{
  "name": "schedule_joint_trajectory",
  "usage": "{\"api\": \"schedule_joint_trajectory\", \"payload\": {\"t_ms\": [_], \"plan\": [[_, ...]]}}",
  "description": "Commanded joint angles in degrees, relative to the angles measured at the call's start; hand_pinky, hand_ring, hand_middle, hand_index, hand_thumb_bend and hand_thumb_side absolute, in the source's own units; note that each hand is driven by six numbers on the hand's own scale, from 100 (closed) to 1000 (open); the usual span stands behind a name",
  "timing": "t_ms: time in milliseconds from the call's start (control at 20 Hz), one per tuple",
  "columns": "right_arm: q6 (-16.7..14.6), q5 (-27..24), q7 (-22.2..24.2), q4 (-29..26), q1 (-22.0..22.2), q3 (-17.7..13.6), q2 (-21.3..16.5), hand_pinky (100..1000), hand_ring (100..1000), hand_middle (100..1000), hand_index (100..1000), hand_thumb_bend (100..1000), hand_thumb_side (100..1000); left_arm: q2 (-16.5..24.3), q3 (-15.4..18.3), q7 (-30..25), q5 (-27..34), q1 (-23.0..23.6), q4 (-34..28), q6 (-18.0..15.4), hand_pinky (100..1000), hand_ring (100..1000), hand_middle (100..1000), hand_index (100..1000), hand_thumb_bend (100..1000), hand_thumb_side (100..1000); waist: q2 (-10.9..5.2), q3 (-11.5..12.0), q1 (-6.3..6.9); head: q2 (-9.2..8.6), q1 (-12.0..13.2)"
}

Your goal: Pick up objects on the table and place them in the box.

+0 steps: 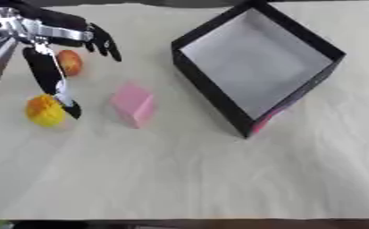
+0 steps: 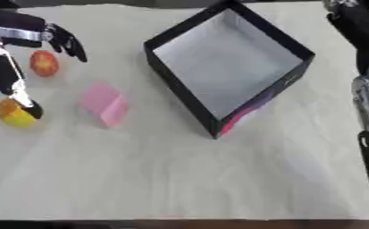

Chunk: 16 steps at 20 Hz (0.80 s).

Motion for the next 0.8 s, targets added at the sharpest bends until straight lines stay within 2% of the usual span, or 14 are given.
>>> {"api": "schedule_joint_trajectory", "payload": {"t_ms": [50,350,800], "plan": [[-0.1,0.3,0.3,-0.3,-1.0,0.0,-0.5,849,812,798,915,291,349,-1.0,0.4,0.5,-2.8,-1.6,1.9,-2.3,867,877,857,887,881,153,-1.30,-0.2,0.61,-0.50,0.5],[0.1,0.4,0.5,-0.3,-1.3,0.2,-0.2,850,813,799,915,289,352,-4.2,0.9,2.3,-7.9,-2.1,5.9,-5.5,868,881,859,907,912,167,-0.74,-0.5,0.54,-0.90,1.2],[0.2,0.5,0.7,-0.3,-1.6,0.4,0.2,850,811,797,915,288,355,-7.8,1.3,3.2,-10.2,-2.4,10.4,-7.0,863,880,867,916,908,189,0.01,-0.9,0.39,-1.34,1.7]]}}
